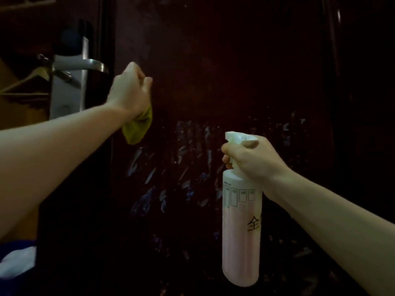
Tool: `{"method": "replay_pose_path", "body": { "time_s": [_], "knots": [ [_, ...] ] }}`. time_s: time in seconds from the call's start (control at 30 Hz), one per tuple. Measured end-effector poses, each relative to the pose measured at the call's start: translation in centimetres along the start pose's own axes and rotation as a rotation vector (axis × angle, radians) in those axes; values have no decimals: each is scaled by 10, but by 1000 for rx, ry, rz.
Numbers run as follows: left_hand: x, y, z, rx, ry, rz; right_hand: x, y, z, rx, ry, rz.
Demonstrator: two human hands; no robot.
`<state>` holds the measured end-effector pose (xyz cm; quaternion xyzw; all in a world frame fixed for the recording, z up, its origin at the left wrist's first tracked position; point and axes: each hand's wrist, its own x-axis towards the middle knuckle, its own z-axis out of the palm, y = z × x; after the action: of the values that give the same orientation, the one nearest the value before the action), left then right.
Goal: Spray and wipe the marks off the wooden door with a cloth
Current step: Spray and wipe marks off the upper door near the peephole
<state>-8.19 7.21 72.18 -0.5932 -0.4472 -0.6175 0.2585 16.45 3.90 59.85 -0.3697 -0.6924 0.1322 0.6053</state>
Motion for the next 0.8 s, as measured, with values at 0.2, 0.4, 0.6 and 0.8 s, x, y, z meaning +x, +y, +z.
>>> {"method": "replay_pose_path", "body": {
  "time_s": [0.2, 0.4, 0.6, 0.8],
  "knots": [
    [-42, -69, 1, 156, -49, -113, -1, -13, 46, 46, -50, -50],
    [-59, -92, 31, 80, 3, -162, 13, -22, 71, 134, -84, -4],
    [-63, -94, 34, 105, 50, -89, 27, -24, 88, 115, -41, -12],
    [-63, -91, 39, 172, 102, -84, 31, -18, 87, 163, -24, -4]
  ]
}}
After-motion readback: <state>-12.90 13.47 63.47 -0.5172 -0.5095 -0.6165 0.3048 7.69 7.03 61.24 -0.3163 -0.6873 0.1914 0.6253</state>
